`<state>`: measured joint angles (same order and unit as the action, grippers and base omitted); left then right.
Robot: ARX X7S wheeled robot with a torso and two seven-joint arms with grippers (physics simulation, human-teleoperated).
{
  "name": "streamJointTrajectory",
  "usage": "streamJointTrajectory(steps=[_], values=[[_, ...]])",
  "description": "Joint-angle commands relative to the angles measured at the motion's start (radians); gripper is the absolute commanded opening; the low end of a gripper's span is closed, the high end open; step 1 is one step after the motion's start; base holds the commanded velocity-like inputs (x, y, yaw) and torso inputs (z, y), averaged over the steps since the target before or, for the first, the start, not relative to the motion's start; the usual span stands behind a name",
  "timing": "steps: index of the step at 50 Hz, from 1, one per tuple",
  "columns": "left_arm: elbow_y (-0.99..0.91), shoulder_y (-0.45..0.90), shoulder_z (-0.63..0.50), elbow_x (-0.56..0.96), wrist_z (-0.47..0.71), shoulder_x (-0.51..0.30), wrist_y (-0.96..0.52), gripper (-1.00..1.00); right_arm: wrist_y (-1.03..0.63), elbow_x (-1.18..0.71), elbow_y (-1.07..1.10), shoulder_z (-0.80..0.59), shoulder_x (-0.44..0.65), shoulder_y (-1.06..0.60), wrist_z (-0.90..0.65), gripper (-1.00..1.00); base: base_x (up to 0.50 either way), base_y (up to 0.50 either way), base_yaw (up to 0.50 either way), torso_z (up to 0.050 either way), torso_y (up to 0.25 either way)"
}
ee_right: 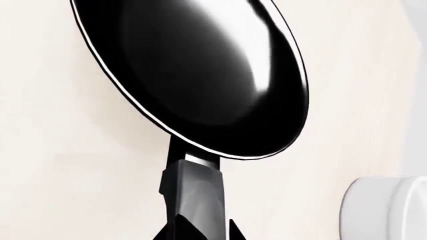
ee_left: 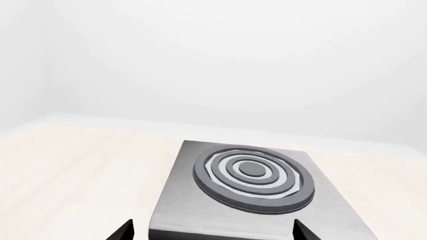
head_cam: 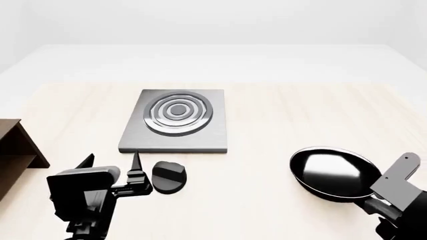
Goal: Turn on the stove and put the frying pan on it.
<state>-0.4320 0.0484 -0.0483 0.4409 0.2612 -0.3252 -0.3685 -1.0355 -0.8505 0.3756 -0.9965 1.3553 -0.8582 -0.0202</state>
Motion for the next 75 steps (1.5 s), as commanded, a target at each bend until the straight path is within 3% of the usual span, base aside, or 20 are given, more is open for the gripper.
streamJointTrajectory(steps=[1, 28, 75], values=[[-0.003, 0.0, 0.0, 0.006, 0.004, -0.004, -0.001, 1.0, -0.052, 0.088, 0.035, 0.048, -0.015, -0.158, 0.036, -1.0, 0.0, 0.0, 0.0, 0.0, 0.0], [0.007, -0.004, -0.007, 0.01, 0.009, -0.007, 0.013, 1.0, -0.096, 0.189, 0.007, 0.069, -0.145, -0.301, 0.071, -1.0, 0.0, 0.0, 0.0, 0.0, 0.001], [0.002, -0.006, -0.011, 0.03, 0.018, -0.019, 0.022, 1.0, 0.082, 0.347, -0.245, 0.026, -0.478, -0.425, 0.102, -1.0, 0.0, 0.0, 0.0, 0.0, 0.002]])
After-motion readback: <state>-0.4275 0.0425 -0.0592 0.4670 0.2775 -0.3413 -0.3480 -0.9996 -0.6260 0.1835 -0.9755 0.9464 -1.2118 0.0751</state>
